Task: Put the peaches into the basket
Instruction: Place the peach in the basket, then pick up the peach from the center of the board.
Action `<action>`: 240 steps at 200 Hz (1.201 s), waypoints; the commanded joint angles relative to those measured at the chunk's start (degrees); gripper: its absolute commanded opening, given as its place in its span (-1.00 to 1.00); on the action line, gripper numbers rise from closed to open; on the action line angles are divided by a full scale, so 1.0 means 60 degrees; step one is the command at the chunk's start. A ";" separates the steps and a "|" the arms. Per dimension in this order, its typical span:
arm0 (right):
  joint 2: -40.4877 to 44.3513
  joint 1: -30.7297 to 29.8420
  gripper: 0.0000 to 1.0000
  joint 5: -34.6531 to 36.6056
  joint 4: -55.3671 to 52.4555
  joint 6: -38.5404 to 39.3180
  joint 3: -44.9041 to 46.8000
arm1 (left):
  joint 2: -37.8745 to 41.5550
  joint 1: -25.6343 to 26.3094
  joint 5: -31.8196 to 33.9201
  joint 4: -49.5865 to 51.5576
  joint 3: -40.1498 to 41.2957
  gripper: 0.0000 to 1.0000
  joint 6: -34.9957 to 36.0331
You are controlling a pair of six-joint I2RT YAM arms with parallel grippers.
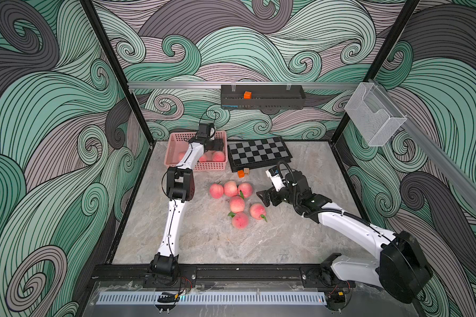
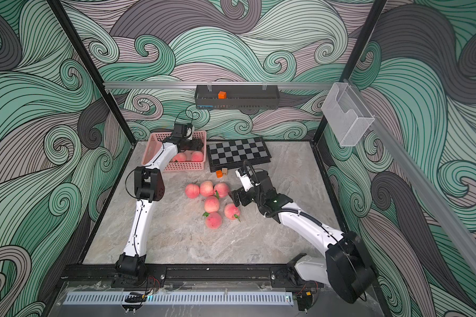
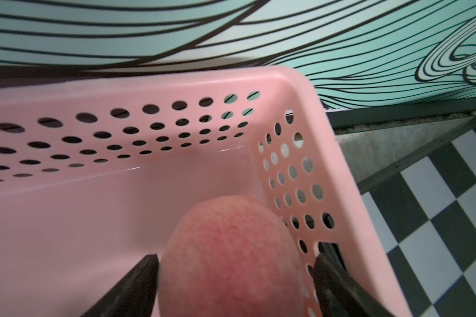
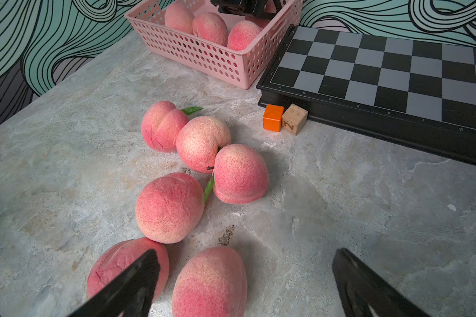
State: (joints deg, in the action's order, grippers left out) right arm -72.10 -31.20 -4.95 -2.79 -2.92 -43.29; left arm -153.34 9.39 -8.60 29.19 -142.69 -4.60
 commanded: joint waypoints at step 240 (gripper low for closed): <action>0.2145 -0.1106 0.98 0.0243 -0.3498 -0.0934 0.0244 | 1.0416 0.1543 0.0178 0.3646 0.7615 0.84 -0.0072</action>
State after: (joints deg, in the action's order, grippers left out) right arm -58.72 -37.60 -3.57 -21.69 -8.25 -39.83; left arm -96.36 16.93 -6.04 44.40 -100.51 -6.02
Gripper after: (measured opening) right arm 0.989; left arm 0.921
